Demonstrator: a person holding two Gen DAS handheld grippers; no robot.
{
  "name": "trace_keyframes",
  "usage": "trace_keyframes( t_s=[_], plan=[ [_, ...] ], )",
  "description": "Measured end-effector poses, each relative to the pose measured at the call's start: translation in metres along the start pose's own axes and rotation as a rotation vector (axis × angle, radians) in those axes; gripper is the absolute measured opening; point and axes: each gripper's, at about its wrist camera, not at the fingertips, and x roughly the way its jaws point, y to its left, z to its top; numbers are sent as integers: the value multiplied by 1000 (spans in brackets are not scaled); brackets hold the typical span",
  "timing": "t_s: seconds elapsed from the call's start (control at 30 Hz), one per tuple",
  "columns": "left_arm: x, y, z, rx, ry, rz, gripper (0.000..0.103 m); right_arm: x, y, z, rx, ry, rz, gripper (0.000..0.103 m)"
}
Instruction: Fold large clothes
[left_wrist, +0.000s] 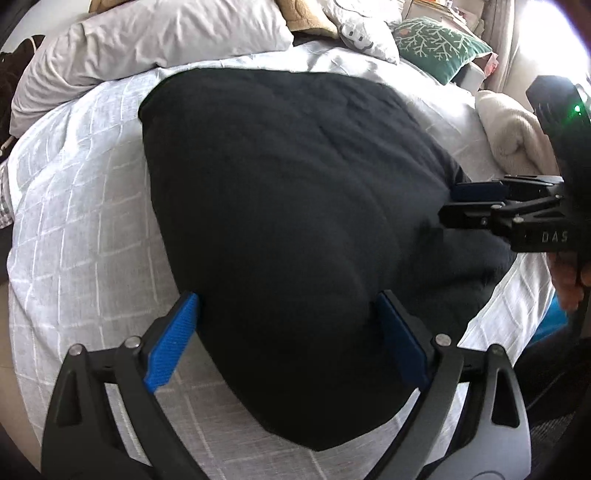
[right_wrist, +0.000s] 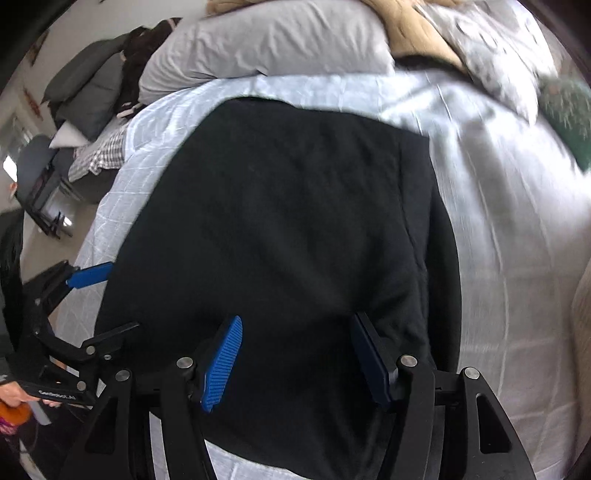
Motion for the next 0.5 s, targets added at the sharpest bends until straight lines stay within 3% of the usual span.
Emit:
trace_keyframes(
  t_s=[0.2,0.3,0.4,0.5],
  plan=[
    [-2,10,-16,-152,39,-46,95,-4,12,-27,-71,-42,-78,60],
    [-21,6,-24,-212,18,-55,94,-20,15,-41,-56,-77,-94,61],
    [-41,-8,-32,-199,-31,9,94,-42,13,-53,-19,-121,-99,65],
    [-49,-23,-42,-204,-29,81,94,-52,11,-68,31,-141,-120,66]
  ],
)
